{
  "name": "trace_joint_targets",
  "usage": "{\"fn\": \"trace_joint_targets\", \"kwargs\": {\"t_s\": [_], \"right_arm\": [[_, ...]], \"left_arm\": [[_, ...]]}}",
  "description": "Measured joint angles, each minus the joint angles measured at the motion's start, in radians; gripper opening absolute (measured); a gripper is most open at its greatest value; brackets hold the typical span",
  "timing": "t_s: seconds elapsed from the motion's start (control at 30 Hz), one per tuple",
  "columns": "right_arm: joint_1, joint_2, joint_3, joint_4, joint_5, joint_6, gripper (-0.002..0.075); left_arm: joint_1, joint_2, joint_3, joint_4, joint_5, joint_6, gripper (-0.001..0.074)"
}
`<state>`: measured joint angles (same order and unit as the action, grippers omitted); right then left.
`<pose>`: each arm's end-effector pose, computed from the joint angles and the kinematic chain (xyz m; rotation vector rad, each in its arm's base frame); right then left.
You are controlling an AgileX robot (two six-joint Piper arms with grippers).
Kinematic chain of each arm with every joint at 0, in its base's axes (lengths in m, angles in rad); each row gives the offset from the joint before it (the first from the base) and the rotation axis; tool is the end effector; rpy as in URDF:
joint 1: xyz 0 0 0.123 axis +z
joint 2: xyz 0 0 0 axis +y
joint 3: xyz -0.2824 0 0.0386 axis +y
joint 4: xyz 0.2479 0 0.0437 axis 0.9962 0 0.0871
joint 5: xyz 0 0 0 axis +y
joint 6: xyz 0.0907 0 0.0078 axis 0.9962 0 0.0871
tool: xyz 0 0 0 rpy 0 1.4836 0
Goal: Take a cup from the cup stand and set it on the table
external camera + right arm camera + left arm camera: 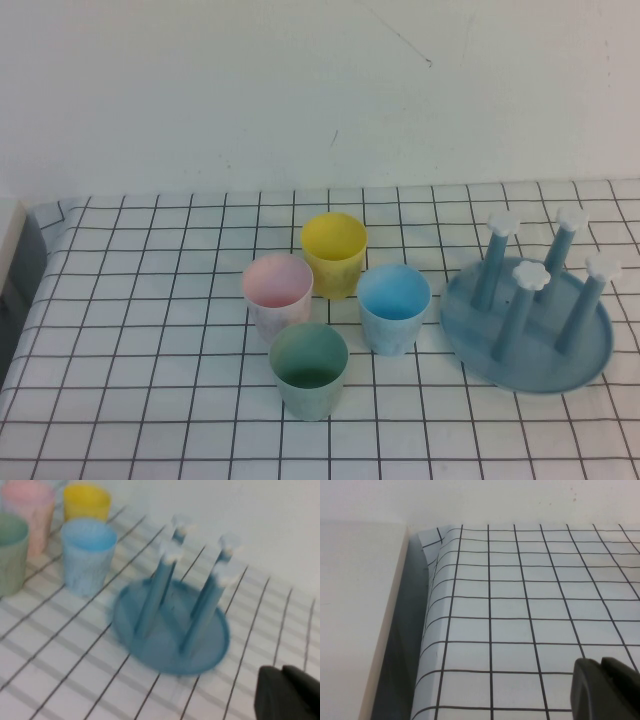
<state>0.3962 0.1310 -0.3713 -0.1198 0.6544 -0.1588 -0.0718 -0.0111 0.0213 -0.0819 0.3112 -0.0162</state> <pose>0.0408 0.0099 0.2706 -0.5576 1.8095 0.0280 0.0537 -0.0062 0.1785 -0.0023 1.8062 -0.1409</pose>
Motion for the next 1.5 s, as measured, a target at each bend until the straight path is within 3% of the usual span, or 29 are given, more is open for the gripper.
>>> {"fn": "trace_joint_targets", "kwargs": {"t_s": [0.23,0.43,0.67,1.5], "right_arm": [[-0.230,-0.137,0.164,0.014,-0.384,0.000,-0.0001],[-0.383,-0.143,0.320,0.028,-0.412,0.000,-0.0001],[-0.399,-0.143,0.397,0.076,-0.307,0.004,-0.0002],[-0.404,-0.143,0.397,0.097,-0.302,0.035,-0.0002]], "left_arm": [[0.000,0.000,0.000,0.000,0.000,0.000,-0.0002],[0.000,-0.002,0.000,0.000,0.002,0.000,-0.0002],[0.000,-0.002,0.000,0.000,0.004,0.000,-0.0002],[0.000,-0.002,-0.002,0.000,0.007,0.000,-0.0003]]}}
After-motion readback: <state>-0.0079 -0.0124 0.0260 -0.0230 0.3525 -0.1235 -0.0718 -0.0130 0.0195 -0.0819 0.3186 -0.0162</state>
